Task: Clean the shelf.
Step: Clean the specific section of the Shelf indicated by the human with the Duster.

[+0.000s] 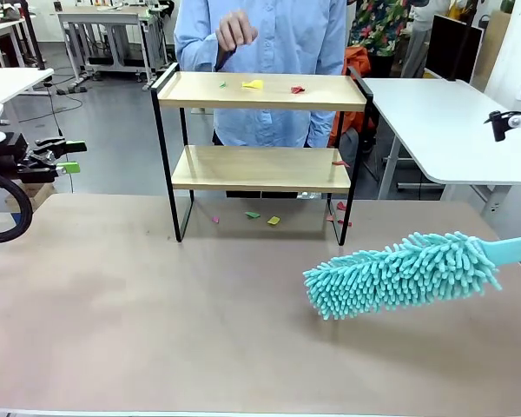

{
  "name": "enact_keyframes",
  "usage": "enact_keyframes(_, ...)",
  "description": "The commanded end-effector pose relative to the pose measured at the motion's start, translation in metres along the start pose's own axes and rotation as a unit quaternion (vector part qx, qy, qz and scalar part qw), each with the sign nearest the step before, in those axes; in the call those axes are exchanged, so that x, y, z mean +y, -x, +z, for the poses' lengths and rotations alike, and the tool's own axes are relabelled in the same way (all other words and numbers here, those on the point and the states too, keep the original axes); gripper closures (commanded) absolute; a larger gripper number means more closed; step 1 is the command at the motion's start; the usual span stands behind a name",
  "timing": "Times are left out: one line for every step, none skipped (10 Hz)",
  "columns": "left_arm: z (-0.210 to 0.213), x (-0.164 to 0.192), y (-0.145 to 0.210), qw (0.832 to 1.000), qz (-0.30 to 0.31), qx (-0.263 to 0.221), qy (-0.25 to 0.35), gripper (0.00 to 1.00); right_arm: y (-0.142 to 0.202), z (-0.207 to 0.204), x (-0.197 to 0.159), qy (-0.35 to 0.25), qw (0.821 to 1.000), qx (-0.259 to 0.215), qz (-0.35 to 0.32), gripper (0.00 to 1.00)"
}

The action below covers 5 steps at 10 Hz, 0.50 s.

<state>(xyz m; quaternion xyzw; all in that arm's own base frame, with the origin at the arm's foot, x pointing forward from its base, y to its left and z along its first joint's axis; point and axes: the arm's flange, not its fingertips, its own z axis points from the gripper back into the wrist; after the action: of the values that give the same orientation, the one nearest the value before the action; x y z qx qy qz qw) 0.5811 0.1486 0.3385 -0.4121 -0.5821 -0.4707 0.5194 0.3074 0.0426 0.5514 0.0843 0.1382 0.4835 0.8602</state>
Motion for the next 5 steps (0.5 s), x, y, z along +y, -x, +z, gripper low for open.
enact_keyframes(-0.0002, -0.0002, -0.0034, 1.000, -0.004, 0.002, 0.002, 0.00, 0.0001, 0.0042, 0.0020, 0.004, 1.000, -0.003, 0.001, 0.87)
enact_keyframes(-0.0002, -0.0002, -0.0034, 1.000, -0.004, 0.002, 0.002, 0.00, 0.0001, 0.0042, 0.0020, 0.004, 1.000, -0.003, 0.001, 0.87)
enact_keyframes(-0.0002, -0.0002, -0.0034, 1.000, -0.004, 0.002, 0.002, 0.00, 0.0001, 0.0042, 0.0020, 0.004, 1.000, -0.003, 0.001, 0.87)
enact_keyframes(-0.0002, -0.0002, -0.0034, 1.000, -0.004, 0.002, 0.002, 0.00, 0.0001, 0.0042, 0.0020, 0.004, 1.000, -0.003, 0.001, 0.87)
enact_keyframes(-0.0002, -0.0002, -0.0034, 1.000, -0.004, 0.002, 0.002, 0.00, 0.0001, 0.0042, 0.0020, 0.004, 1.000, -0.003, 0.001, 0.87)
